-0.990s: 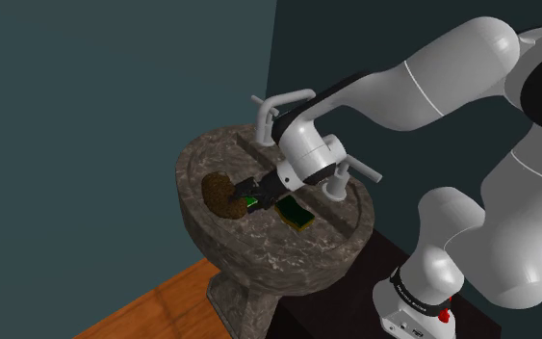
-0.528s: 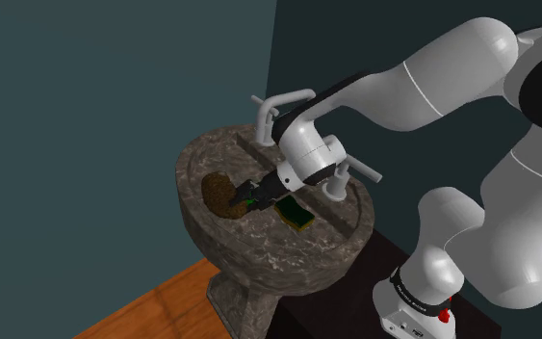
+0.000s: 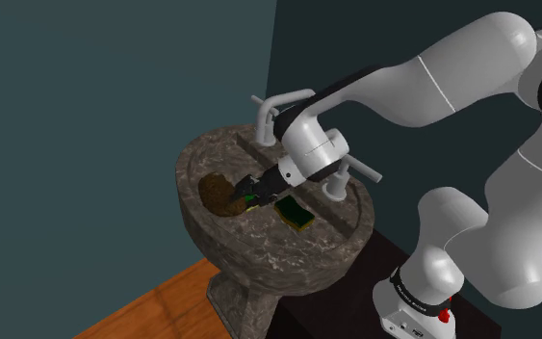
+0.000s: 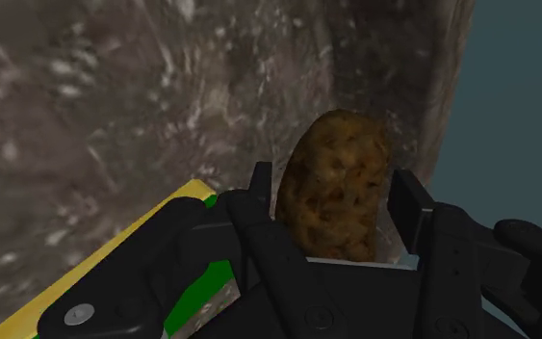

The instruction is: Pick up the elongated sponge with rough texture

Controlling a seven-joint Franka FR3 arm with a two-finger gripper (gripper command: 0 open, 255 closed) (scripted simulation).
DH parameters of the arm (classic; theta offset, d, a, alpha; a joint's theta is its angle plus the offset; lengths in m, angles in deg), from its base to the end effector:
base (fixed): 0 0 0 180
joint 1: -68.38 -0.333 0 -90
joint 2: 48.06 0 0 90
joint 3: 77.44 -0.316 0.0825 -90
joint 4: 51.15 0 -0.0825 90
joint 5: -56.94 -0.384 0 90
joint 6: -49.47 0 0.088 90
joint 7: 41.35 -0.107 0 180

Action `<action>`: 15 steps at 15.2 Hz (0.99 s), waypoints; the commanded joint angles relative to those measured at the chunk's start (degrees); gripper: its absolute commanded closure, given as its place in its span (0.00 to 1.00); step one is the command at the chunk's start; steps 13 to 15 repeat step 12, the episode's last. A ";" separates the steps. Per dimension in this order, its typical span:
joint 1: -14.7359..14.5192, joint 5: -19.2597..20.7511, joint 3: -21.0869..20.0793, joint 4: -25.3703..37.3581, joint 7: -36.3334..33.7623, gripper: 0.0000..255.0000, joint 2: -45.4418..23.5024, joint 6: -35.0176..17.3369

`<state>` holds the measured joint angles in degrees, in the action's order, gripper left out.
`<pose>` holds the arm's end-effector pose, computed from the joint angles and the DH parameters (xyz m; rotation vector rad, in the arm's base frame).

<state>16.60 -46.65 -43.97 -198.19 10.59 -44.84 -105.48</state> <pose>0.4182 0.1054 0.2738 -2.2755 0.5225 -0.4147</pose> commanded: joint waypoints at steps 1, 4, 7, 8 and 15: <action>-0.07 2.88 -0.17 -0.12 -2.75 1.00 1.84 -1.24; -0.12 7.12 -0.58 -0.59 -6.89 1.00 4.63 -3.04; -0.02 11.85 -1.12 -1.09 -11.53 1.00 7.35 -4.63; 0.07 13.53 -1.35 -1.27 -13.19 1.00 8.23 -5.10; 0.43 17.30 -1.96 -1.66 -16.93 1.00 10.08 -5.97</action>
